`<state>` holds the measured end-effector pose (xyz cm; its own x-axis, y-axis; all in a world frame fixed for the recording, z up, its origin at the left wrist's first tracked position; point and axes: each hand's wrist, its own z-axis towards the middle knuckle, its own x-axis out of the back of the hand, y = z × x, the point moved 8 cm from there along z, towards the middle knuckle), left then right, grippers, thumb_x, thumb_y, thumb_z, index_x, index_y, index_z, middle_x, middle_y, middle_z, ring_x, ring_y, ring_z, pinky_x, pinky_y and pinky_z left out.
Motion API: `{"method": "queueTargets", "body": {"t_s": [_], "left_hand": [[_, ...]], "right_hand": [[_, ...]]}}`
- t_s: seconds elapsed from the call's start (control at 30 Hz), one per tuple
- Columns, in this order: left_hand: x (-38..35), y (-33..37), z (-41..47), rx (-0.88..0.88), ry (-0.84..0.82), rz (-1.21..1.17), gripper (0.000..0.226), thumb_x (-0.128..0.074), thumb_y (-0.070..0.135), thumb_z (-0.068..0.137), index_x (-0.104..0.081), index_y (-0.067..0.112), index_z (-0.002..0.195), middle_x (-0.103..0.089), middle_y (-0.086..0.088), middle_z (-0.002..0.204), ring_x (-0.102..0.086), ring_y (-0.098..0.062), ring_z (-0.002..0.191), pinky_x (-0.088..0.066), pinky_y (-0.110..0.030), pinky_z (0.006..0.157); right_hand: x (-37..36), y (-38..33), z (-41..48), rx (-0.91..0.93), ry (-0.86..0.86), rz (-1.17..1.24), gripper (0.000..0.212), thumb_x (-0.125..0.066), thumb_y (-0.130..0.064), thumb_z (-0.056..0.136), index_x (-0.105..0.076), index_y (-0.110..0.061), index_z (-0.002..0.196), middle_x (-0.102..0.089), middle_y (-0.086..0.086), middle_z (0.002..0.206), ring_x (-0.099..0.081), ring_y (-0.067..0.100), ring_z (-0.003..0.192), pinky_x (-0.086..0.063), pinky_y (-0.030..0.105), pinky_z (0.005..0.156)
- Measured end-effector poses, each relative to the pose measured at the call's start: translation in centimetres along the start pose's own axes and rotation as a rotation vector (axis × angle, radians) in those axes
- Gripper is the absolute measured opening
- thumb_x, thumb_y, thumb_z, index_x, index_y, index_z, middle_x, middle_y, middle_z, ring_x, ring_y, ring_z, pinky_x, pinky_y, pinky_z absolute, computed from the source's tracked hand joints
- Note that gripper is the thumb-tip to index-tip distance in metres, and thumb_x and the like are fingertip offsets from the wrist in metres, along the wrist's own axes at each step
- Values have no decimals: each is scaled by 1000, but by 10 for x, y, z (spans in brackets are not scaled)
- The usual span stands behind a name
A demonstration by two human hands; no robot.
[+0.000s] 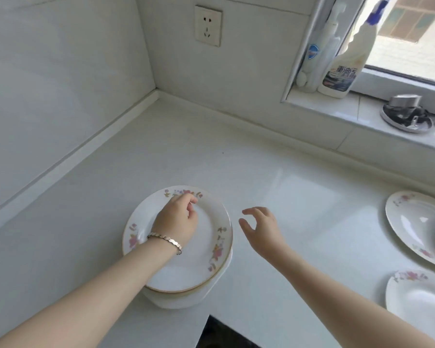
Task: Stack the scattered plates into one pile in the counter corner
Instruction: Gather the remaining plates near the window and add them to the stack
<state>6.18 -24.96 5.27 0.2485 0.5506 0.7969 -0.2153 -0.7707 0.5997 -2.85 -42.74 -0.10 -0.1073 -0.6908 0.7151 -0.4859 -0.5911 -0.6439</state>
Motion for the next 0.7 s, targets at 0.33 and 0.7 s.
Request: {"method": "queueTargets", "body": {"t_s": [0.33, 0.7], "left_hand": [[-168, 174, -31, -245, -466, 113, 27, -41, 12, 90, -59, 14, 111, -66, -8, 108, -58, -27, 89, -46, -29, 80], [-299, 280, -67, -177, -554, 251, 27, -41, 12, 89, -59, 13, 110, -66, -9, 108, -56, -26, 84, -48, -30, 80]], "right_hand": [[135, 216, -69, -473, 77, 167, 22, -54, -13, 86, -68, -11, 103, -66, 4, 85, -65, 20, 83, -43, 20, 59], [266, 434, -159, -853, 440, 651, 37, -50, -11, 92, -53, 11, 121, -59, 18, 96, -62, 36, 93, -50, 36, 82]]}}
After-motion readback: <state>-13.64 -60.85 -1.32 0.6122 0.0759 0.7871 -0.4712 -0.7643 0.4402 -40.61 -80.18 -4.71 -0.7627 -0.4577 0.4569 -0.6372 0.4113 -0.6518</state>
